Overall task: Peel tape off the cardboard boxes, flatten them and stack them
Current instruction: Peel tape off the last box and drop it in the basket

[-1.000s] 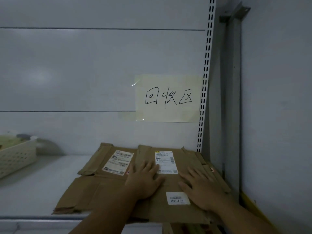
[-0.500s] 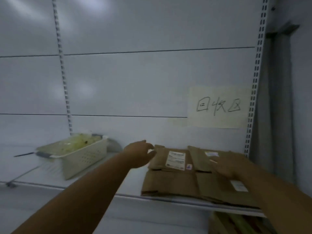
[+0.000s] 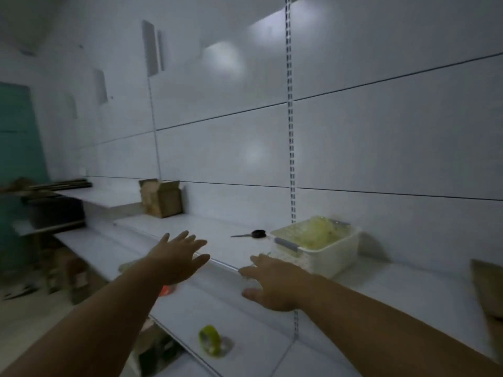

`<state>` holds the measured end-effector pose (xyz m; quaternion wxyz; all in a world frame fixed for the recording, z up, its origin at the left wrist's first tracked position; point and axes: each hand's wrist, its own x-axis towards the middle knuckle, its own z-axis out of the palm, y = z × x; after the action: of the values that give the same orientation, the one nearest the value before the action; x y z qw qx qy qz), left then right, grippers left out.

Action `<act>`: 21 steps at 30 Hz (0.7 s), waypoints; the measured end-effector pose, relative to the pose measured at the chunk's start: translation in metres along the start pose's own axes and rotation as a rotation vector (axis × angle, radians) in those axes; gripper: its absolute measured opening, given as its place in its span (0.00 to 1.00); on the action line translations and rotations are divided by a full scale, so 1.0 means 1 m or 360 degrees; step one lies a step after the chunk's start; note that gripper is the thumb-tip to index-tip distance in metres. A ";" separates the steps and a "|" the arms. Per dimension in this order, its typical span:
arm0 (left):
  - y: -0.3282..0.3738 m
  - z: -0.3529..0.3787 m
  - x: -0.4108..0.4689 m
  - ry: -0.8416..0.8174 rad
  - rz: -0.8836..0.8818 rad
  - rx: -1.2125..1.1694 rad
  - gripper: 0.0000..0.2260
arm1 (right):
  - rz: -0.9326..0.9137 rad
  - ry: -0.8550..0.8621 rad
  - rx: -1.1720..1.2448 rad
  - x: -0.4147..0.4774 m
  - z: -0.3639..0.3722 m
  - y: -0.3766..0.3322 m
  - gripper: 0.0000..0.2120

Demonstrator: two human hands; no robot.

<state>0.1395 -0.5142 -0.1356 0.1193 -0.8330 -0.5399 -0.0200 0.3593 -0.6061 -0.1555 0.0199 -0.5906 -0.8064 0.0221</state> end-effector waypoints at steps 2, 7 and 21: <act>-0.030 0.011 -0.004 -0.0043 -0.0141 -0.0099 0.25 | -0.0055 -0.0038 -0.0032 0.035 0.010 -0.011 0.28; -0.080 0.046 0.003 -0.0161 -0.0332 -0.0113 0.23 | -0.0176 -0.0165 -0.0015 0.118 0.030 -0.031 0.29; -0.215 0.069 0.081 -0.0110 -0.0578 0.0107 0.25 | -0.0390 0.0000 -0.0006 0.335 0.041 -0.050 0.31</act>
<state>-0.0278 -0.3426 -0.1512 0.1230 -0.7175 -0.6856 0.0054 0.2087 -0.3022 -0.1910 0.0213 -0.4877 -0.8725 0.0179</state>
